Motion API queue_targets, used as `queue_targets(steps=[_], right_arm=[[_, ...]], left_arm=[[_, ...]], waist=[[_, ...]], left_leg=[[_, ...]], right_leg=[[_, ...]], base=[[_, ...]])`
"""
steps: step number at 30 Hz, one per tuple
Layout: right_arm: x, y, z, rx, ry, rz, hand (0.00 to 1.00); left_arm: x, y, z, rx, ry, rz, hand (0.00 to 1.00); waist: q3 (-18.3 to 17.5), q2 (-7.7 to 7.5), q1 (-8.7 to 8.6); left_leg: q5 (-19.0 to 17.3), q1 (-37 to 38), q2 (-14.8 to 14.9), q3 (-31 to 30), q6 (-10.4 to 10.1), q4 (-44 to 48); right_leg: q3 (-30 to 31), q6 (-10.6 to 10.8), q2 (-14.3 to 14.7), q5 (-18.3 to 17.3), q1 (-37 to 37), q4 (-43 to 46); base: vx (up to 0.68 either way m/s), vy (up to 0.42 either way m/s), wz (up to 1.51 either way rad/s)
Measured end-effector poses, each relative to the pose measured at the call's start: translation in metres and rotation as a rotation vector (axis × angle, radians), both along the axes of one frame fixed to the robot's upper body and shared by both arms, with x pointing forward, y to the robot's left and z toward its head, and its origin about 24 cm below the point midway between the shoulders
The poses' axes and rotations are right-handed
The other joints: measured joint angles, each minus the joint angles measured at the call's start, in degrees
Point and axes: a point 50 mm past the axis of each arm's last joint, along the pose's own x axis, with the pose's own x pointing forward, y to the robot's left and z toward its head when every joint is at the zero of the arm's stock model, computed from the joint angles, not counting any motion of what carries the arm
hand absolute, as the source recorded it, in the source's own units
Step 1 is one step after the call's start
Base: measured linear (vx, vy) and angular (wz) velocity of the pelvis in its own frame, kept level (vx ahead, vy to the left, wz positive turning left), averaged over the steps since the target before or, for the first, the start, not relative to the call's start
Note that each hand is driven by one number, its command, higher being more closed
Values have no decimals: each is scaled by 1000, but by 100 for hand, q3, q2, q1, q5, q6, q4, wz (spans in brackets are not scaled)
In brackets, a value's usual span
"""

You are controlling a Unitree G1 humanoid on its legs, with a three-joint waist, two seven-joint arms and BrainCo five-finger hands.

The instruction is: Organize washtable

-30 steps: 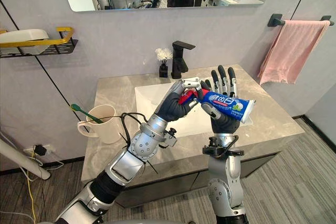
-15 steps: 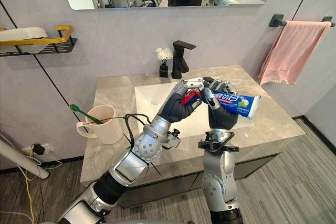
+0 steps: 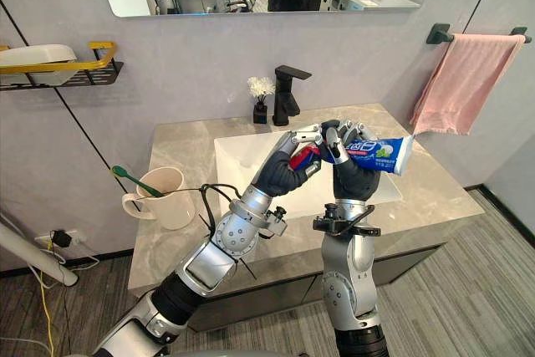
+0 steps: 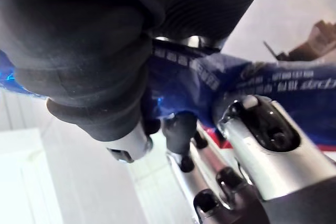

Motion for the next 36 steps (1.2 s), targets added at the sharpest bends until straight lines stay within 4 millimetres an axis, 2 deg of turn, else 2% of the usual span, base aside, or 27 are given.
queue_targets(steps=[8, 9, 12, 14, 17, 18, 20, 24, 26, 31, 32, 33, 36], right_arm=[[5, -11, 11, -73, -36, -86, 100], [7, -16, 17, -77, -61, -108, 100], [9, -22, 23, -113, -89, -148, 100], [9, -33, 31, -112, -120, -201, 100], [8, -47, 34, -103, -141, -268, 100], [8, -48, 35, -102, -143, -274, 100], [8, -50, 40, -109, -164, -283, 100], [8, -51, 42, -130, -173, -281, 100], [12, -48, 53, -127, -221, -269, 100], [17, -46, 72, -125, -300, -258, 100], [21, -45, 75, -131, -311, -250, 100], [28, -43, 79, -141, -319, -234, 100], [40, -33, 87, -147, -331, -192, 100]], left_arm=[[3, 5, 0, 8, -10, 23, 0], [10, 15, 0, -4, 8, 76, 0], [16, 29, 7, -38, -6, 138, 0], [20, 47, 14, -87, -18, 219, 0], [19, 71, 24, -160, -56, 310, 0], [18, 73, 26, -166, -65, 317, 0], [11, 87, 39, -226, -122, 356, 0], [4, 102, 52, -271, -187, 402, 0], [-4, 122, 59, -312, -235, 482, 0], [-20, 154, 61, -353, -284, 618, 0], [-24, 161, 62, -361, -296, 653, 0], [-30, 171, 62, -371, -310, 702, 0], [-42, 184, 62, -366, -337, 766, 0]], waist=[[11, 17, 15], [13, 36, 6], [34, 81, 6], [44, 130, 22], [59, 169, 43], [59, 172, 46], [46, 199, 17], [51, 214, 47], [73, 251, 52], [91, 249, 202], [96, 254, 228], [109, 257, 338], [179, 247, 362]], left_leg=[[1, 15, -1, -88, 1, 3], [2, 26, -2, -104, 2, 3], [12, 11, -6, -198, 13, -12], [43, 7, -9, -269, 13, -45], [50, 2, -8, -369, 10, -45], [50, -2, -9, -374, 9, -45], [67, -48, -11, -477, 7, -44], [120, -88, -7, -693, -2, -69], [199, -112, -11, -807, -7, -165], [305, -305, -3, -1227, -31, -166], [333, -367, -3, -1322, -34, -166], [372, -435, -1, -1444, -52, -167], [443, -511, -13, -1687, -59, -168]], right_leg=[[-67, 0, -8, 0, 75, -14], [-80, 0, -9, 0, 93, -19], [-176, 4, -17, -4, 127, -21], [-252, 7, -20, -7, 154, -25], [-373, 8, -26, -9, 235, -71], [-378, 7, -26, -9, 238, -77], [-489, 8, -34, -10, 259, -91], [-722, 4, -35, -39, 344, -98], [-846, -13, -34, -57, 352, -98], [-1264, -52, -22, -136, 417, -87], [-1357, -58, -17, -144, 414, -87], [-1474, -72, -9, -158, 418, -87], [-1749, -74, -5, -213, 507, -79]], base=[[0, 0, 4], [0, 0, 6], [-15, -14, 15], [-17, -13, 19], [-11, -14, 18], [-12, -11, 8], [-10, -13, 19], [-14, -20, 30], [-41, -21, 25], [-35, -28, 45], [-40, -40, 47], [-39, -37, 54], [-24, -27, 48]])
